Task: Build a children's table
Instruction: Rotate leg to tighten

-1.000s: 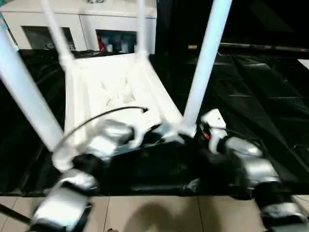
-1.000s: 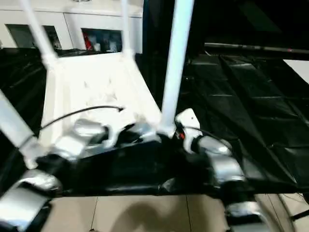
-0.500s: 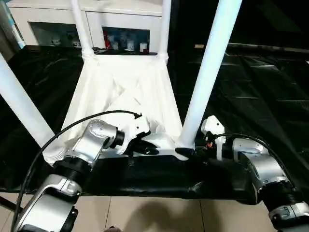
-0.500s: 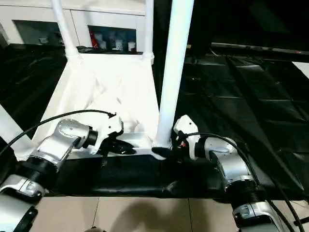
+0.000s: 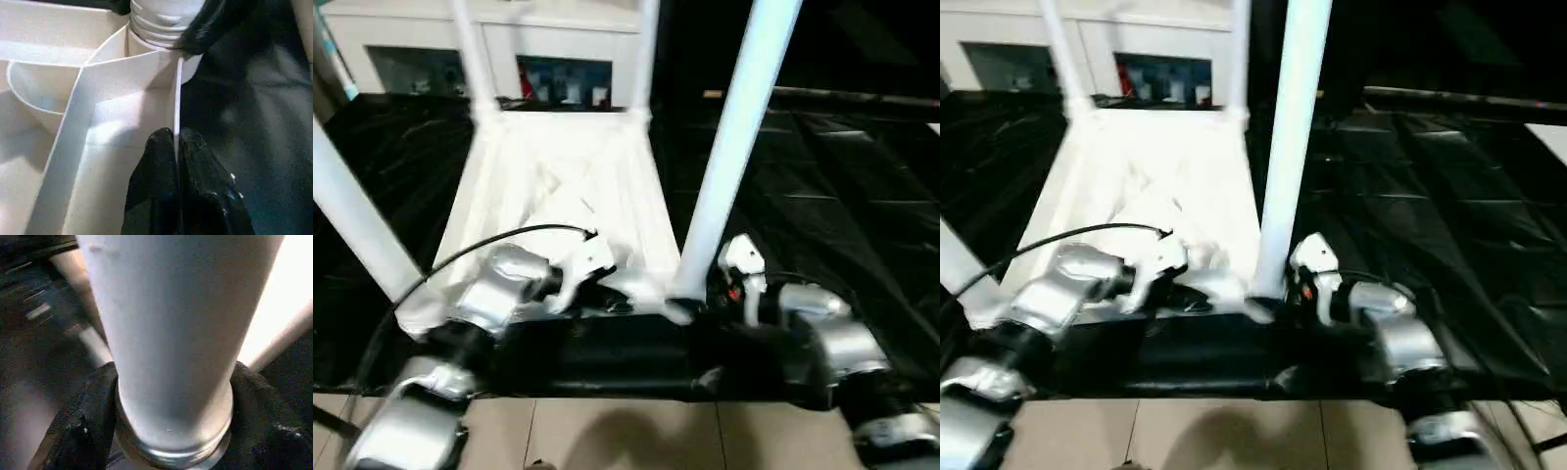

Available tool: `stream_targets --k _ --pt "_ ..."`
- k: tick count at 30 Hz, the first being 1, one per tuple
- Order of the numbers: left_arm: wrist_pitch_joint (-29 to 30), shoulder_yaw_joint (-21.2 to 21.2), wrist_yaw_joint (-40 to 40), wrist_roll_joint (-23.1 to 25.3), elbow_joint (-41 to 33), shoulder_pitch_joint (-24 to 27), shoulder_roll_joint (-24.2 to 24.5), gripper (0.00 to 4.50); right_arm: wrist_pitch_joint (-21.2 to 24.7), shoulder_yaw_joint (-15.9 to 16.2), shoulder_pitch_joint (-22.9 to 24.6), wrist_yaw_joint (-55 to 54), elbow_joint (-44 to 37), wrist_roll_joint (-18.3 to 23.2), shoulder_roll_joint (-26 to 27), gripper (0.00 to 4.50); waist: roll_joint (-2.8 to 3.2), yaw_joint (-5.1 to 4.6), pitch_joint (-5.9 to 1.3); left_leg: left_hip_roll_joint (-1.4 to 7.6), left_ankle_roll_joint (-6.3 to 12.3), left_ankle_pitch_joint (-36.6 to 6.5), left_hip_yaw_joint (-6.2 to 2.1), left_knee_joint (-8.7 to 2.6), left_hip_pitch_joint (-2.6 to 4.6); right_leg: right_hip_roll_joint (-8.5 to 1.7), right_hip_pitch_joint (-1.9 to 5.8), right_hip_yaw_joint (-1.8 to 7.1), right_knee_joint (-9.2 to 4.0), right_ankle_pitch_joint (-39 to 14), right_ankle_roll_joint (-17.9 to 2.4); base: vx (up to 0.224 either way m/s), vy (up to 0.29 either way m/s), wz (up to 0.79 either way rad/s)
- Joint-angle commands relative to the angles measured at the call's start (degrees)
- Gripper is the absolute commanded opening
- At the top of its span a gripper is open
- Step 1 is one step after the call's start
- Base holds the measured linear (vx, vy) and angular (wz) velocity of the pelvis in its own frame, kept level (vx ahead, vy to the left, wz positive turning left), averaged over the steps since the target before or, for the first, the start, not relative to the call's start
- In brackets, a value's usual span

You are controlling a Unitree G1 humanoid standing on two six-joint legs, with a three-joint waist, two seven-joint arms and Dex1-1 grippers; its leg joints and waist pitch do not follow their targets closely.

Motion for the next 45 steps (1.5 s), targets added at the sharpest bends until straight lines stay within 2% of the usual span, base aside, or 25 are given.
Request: stream_targets --k 1,2,3,5,6,7,8,11,12,13,18,23,24,27,29,31,33,39,45 --pt "-0.4 0.9 6.2 -1.0 2.8 0.3 -3.4 0.00 1.1 -1.2 -0.3 -7.7 2.5 -1.6 1.1 2.76 -0.65 -0.07 -2.74 0.81 1.22 -13.1 0.14 -3.61 0.53 -2.99 2.43 1.65 -4.75 -15.6 -11.6 0.000 0.000 0.00" --pt "1.1 2.2 12.7 -0.4 5.3 -1.3 -5.8 0.00 2.4 -2.7 -0.3 -13.7 2.8 -1.3 3.7 2.75 -0.83 -0.11 -2.72 0.67 0.74 -13.3 0.13 -3.66 0.46 -2.88 2.33 1.77 -5.10 -18.2 -9.9 0.000 0.000 0.00" --pt "2.5 2.6 16.1 -0.2 6.6 -2.2 -7.6 0.00 3.5 -3.6 -0.3 -17.9 2.6 -1.1 6.2 2.75 -0.92 -0.07 -2.60 0.65 0.73 -14.2 0.09 -3.72 0.72 -2.89 2.07 1.78 -5.40 -19.9 -9.1 0.000 0.000 0.00" --pt "3.7 2.4 18.1 0.2 7.2 -2.7 -9.1 0.00 4.1 -3.4 -0.2 -21.6 2.0 -1.8 8.6 2.75 -0.81 -0.08 -2.78 0.60 0.89 -13.7 -0.07 -3.87 0.29 -2.98 2.27 1.72 -5.34 -20.5 -8.4 0.000 0.000 0.00" --pt "3.9 2.0 18.2 0.5 7.3 -2.8 -9.6 0.00 4.3 -2.8 -0.2 -22.3 1.7 -2.3 9.6 2.75 -0.09 0.09 -2.77 0.66 0.94 -13.7 -0.11 -3.87 0.55 -2.93 2.05 1.78 -5.40 -19.4 -8.4 0.000 0.000 0.00" --pt "3.9 2.0 18.2 0.5 7.3 -2.8 -9.6 0.00 4.3 -2.8 -0.2 -22.3 1.7 -2.3 9.6 2.75 -0.31 -0.04 -2.82 0.65 1.03 -13.6 -0.07 -3.87 0.45 -2.82 2.15 1.77 -5.42 -18.4 -8.5 0.000 0.000 0.00" --pt "4.1 1.3 17.8 0.7 7.1 -2.7 -10.3 0.00 4.2 -1.9 -0.2 -21.8 1.0 -2.4 11.3 2.75 -0.27 -0.02 -2.89 0.57 1.13 -13.1 -0.12 -3.90 0.18 -2.73 2.43 1.71 -5.16 -16.7 -8.6 0.000 0.000 0.00" --pt "3.5 0.7 16.2 0.8 6.8 -2.5 -10.9 0.00 2.9 0.0 0.1 -19.6 -0.4 -2.8 12.7 2.75 -0.26 -0.04 -2.91 0.60 1.63 -13.3 -0.05 -3.88 0.25 -2.70 2.37 1.70 -5.14 -15.2 -9.1 0.000 0.000 0.00" --pt "3.1 0.6 15.8 0.8 6.8 -2.4 -10.8 0.00 2.2 0.6 0.1 -18.1 -0.8 -2.6 12.7 3.31 -0.04 -0.16 -2.89 0.58 1.58 -13.9 -0.04 -3.91 0.24 -2.70 2.37 1.71 -5.25 -15.5 -9.1 0.000 0.000 0.00" --pt "2.4 0.6 15.4 1.1 7.3 -2.6 -10.5 0.00 1.4 0.9 0.0 -16.9 -1.1 -2.4 12.5 3.31 -0.23 -0.15 -2.89 0.57 1.65 -14.1 -0.05 -3.92 0.22 -2.72 2.40 1.68 -5.30 -15.8 -9.0 0.000 0.000 0.00" --pt "0.2 -0.1 12.8 0.8 7.8 -2.5 -8.9 0.00 1.3 2.0 0.4 -13.2 -2.9 -2.3 9.7 3.81 -0.30 -0.02 -2.87 0.61 2.24 -14.1 -0.07 -3.97 0.23 -2.79 2.41 1.66 -5.44 -17.0 -8.7 0.000 0.000 0.00" --pt "-2.1 -0.8 4.5 -0.6 4.5 -0.6 -5.2 0.00 1.7 2.4 0.0 -3.9 -3.5 -2.6 2.8 3.81 -0.44 -0.06 -2.70 0.71 2.75 -14.8 -0.13 -4.04 0.00 -2.86 2.52 1.65 -5.65 -19.4 -8.3 0.000 0.000 0.00" --pt "-1.7 -1.4 -0.3 -1.3 3.0 0.4 -3.1 0.00 1.8 2.4 0.1 2.0 -4.1 -1.9 -0.7 3.81 -0.39 -0.03 -2.77 0.77 2.99 -14.4 -0.12 -3.95 0.08 -2.88 2.61 1.67 -5.50 -18.4 -8.8 0.000 0.000 0.00" --pt "-2.4 -2.0 -5.8 -2.5 0.7 1.8 -0.9 0.00 1.7 2.7 0.1 6.5 -4.7 -1.6 -3.9 3.81 -0.22 -0.17 -2.70 0.97 3.39 -14.4 -0.06 -3.98 0.11 -2.85 2.30 1.75 -5.38 -16.7 -10.0 0.000 0.000 0.00" --pt "-2.3 -2.3 -9.0 -3.2 -0.6 2.6 0.7 0.00 2.3 3.3 0.1 10.1 -5.1 -1.1 -6.5 3.81 -0.32 -0.01 -2.89 1.14 3.76 -13.2 0.03 -3.84 0.30 -2.74 2.32 1.75 -4.91 -13.2 -11.5 0.000 0.000 0.00" --pt "-2.3 -2.4 -9.4 -3.2 -0.8 2.7 0.9 0.00 2.4 3.3 0.0 10.7 -5.1 -1.0 -6.9 3.81 0.02 0.43 -3.01 1.24 4.01 -11.6 0.10 -3.72 0.38 -2.70 2.33 1.73 -4.47 -10.0 -12.5 0.000 0.000 0.00" --pt "-2.0 -2.7 -11.4 -3.6 -1.5 3.2 1.9 0.00 2.9 3.3 -0.3 12.5 -5.0 -0.6 -7.9 3.81 -0.11 0.52 -3.14 1.19 4.23 -10.0 0.10 -3.58 0.13 -2.67 2.60 1.61 -3.93 -6.3 -13.6 0.000 0.000 0.00" --pt "-0.3 -2.9 -14.5 -4.6 -4.4 4.5 3.1 0.00 4.2 3.8 -0.7 16.7 -4.9 0.3 -8.4 3.81 -0.30 0.61 -3.16 1.12 5.08 -9.1 0.34 -3.31 0.12 -2.79 2.71 1.59 -3.74 -5.1 -14.1 0.000 0.000 0.00" --pt "0.1 -2.8 -14.6 -4.6 -5.2 4.8 3.2 0.00 4.3 3.7 -0.7 17.0 -4.8 1.3 -7.6 3.29 -0.37 0.64 -3.11 1.11 4.95 -9.2 0.37 -3.31 0.15 -2.85 2.71 1.60 -3.84 -6.2 -13.8 0.000 0.000 0.00"
